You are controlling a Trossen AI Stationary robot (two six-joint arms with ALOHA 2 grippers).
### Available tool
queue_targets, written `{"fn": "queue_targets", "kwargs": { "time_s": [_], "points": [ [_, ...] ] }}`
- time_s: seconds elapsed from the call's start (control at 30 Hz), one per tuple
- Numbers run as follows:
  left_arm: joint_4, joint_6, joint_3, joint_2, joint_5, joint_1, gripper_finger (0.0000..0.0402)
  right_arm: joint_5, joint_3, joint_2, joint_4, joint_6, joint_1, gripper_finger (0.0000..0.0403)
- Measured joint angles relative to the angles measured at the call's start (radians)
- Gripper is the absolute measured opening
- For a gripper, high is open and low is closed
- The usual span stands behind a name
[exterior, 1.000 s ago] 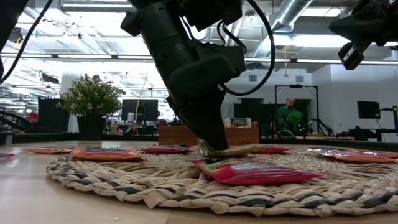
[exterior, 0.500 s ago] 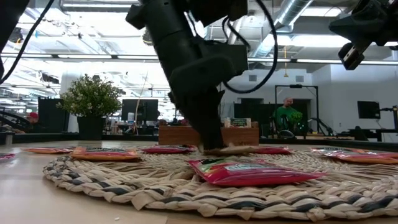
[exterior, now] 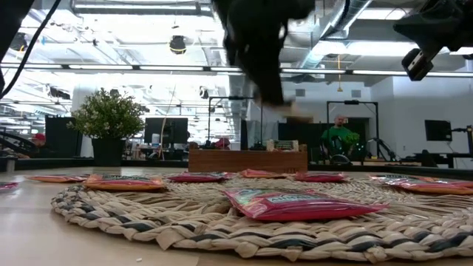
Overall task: Pick & Place Tea
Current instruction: Put the gold tea bag into the wooden organizer
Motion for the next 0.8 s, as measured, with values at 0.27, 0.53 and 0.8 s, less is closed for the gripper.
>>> {"fn": "queue_targets", "kwargs": {
  "time_s": [0.27,0.53,0.8],
  "points": [
    [-0.007,0.185,0.186,-0.002,-0.233,-0.009,0.0000,-0.054,-0.001,0.146,0.083,0.059,0.000,0.0032],
    [0.064,0.347,0.216,-0.003,-0.328,-0.004,0.0000,-0.054,-0.001,0.382,0.281,0.059,-0.004,0.0112],
    [0.105,0.375,0.216,-0.003,-0.358,-0.004,0.0000,-0.056,0.002,0.537,0.462,0.052,-0.029,0.0161]
  ]
}}
